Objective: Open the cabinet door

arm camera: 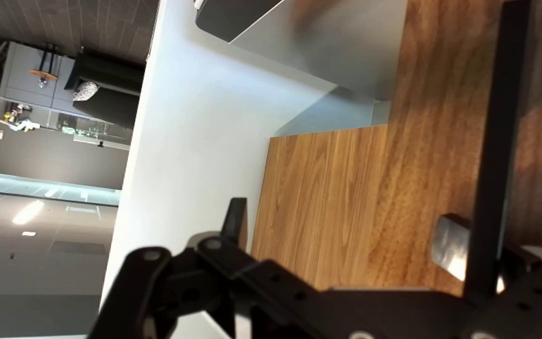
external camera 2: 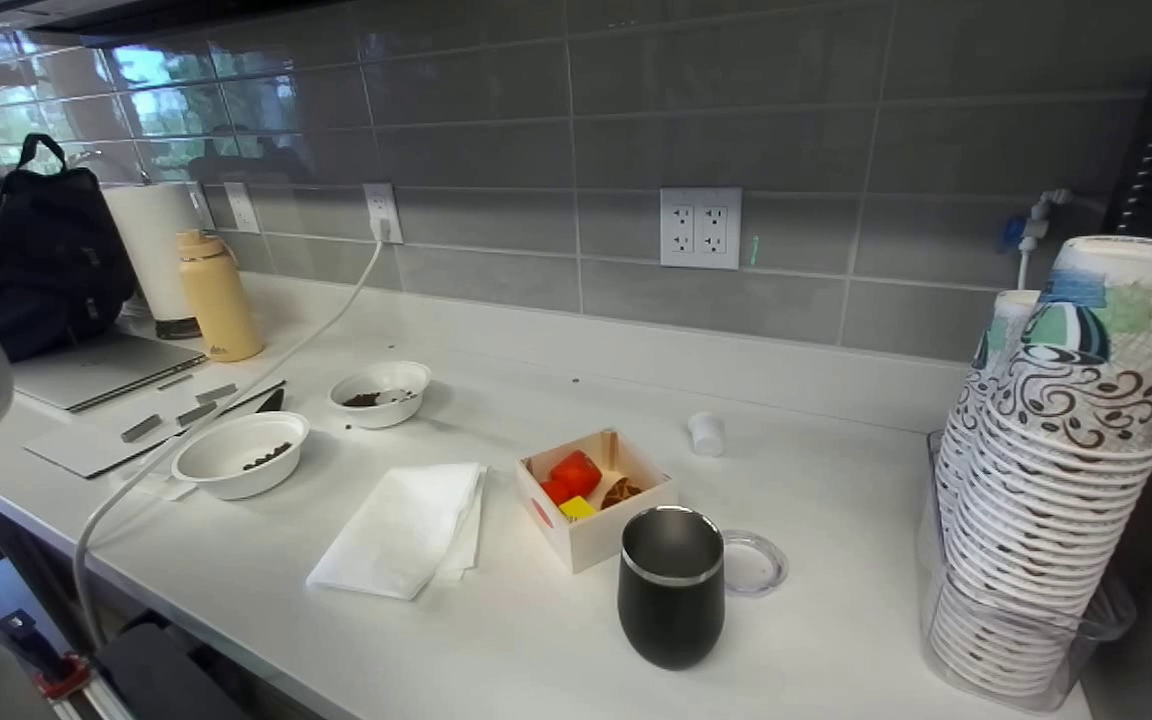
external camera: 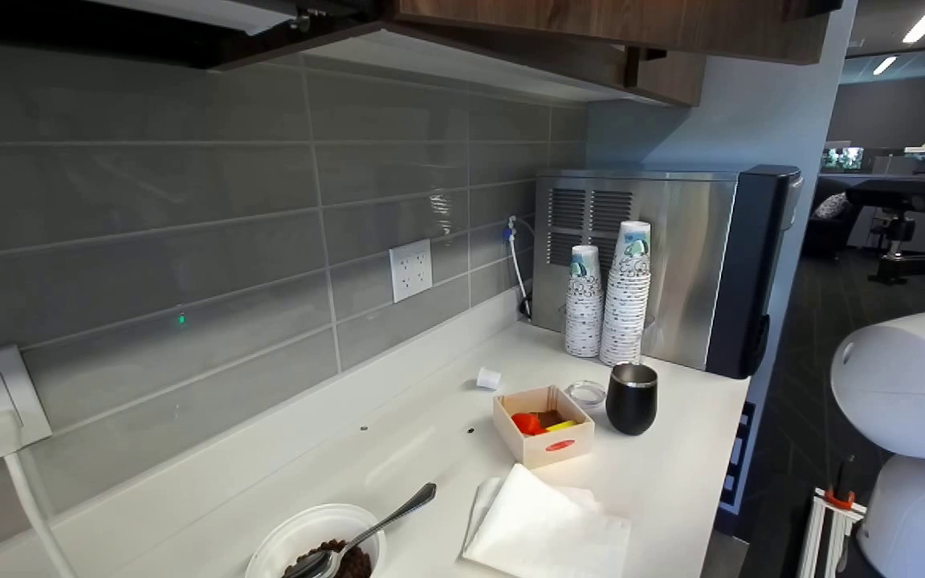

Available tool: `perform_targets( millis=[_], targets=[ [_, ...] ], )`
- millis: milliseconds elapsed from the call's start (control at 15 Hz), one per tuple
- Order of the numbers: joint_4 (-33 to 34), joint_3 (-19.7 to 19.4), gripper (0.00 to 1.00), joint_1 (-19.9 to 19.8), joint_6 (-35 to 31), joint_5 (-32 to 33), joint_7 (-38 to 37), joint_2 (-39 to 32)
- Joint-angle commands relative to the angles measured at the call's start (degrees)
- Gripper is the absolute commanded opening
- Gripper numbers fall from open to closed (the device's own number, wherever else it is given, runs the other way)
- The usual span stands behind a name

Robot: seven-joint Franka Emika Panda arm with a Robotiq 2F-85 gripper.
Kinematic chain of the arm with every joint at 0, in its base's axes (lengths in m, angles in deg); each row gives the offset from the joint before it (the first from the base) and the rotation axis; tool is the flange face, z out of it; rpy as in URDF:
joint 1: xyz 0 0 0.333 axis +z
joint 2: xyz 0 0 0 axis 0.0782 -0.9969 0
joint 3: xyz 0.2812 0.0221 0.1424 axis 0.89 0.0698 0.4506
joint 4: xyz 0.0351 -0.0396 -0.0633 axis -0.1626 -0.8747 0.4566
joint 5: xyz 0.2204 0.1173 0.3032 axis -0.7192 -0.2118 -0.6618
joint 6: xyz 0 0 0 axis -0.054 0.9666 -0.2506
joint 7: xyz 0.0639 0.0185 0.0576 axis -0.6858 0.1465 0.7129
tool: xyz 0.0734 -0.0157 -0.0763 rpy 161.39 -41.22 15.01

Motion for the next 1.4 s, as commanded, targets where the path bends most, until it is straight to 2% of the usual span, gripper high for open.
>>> perform_targets(
  millis=[0,333,1133,1333],
  targets=[
    [-0.52,-3.43,1.0,0.74,-0.76,2.52,1.76,0.23],
    [0.34,-1.93,1.0,3.11,-1.54,1.65,0.23,-2.05],
    [3.12,4.13,1.0,5.57,-4.54,0.35,-3.7,-11.01],
    [4.58,3.8,1.0,8.43,-4.6,-1.36,-4.23,-13.83]
  ],
)
